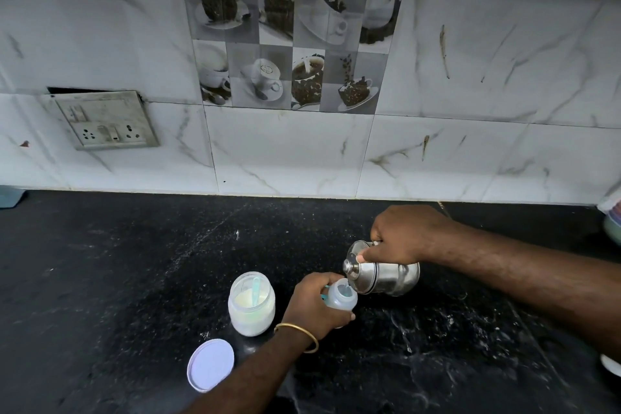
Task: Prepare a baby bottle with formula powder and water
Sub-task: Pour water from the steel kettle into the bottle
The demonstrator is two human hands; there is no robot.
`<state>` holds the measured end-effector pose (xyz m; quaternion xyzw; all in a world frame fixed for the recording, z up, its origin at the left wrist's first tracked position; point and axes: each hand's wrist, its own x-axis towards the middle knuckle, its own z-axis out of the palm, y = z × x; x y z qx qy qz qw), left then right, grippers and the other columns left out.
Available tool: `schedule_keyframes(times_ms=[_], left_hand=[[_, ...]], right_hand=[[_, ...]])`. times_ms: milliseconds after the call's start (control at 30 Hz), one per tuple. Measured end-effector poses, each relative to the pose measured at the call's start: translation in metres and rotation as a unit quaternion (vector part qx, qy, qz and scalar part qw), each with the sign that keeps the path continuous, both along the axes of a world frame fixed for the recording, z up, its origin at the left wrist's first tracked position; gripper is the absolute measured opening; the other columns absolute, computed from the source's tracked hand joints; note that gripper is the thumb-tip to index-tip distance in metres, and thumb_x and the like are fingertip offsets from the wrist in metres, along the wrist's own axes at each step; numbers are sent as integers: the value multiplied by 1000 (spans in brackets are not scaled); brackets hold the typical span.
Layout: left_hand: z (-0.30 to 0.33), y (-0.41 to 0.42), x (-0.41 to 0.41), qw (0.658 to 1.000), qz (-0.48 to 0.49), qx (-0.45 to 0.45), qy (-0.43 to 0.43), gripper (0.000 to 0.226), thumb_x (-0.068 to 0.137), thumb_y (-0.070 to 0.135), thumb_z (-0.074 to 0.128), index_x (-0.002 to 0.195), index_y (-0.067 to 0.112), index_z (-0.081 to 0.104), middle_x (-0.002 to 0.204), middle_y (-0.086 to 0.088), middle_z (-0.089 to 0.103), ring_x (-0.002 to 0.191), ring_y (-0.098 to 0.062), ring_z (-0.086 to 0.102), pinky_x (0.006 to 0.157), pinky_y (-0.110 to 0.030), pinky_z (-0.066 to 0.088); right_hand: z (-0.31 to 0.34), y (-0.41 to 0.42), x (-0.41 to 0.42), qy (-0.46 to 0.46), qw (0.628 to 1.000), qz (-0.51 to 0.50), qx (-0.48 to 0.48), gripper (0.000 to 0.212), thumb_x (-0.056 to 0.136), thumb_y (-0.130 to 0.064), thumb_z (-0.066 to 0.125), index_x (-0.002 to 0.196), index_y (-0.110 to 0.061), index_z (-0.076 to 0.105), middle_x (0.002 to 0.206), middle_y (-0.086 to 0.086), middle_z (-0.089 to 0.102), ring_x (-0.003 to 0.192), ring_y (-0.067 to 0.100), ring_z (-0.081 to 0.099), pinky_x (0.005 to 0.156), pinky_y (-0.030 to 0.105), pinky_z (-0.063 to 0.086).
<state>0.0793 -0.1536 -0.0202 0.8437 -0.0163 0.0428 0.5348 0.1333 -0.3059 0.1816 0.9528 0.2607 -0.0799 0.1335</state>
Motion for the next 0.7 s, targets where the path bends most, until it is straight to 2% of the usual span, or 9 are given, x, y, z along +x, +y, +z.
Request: schedule_keyframes(times_ms=[233,400,533,700], left_hand=[[0,0,1,1000,-4,11,-3,54,48,34,90,99,37,71,101,14,65,95,-2,63,83,-19,51],[3,0,1,1000,3,3,9,52,51,25,93,87,47,62,97,17,63,88,1,61,75,-6,44],[4,-1,1,1000,3,-3,16,54,51,24,93,85,50,60,97,15,63,87,2,61,74,-8,44],[4,-1,1,1000,5,-7,20,53,52,23,93,86,48,61,100,12,65,89,0,62,71,-3,43]], right_hand=[[2,3,-3,-7,1000,3,-4,55,87,-66,54,66,-15,58,62,-4,52,61,15,49,52,25,33],[3,5,-6,-11,1000,8,-18,49,88,-65,53,74,-19,63,65,-6,52,69,18,54,52,25,33],[2,5,-6,-18,1000,12,-17,54,87,-66,52,83,-16,71,72,-5,60,74,20,60,53,24,35],[4,6,-8,-16,1000,9,-18,51,87,-64,53,83,-17,73,73,-4,63,71,18,59,54,25,38]])
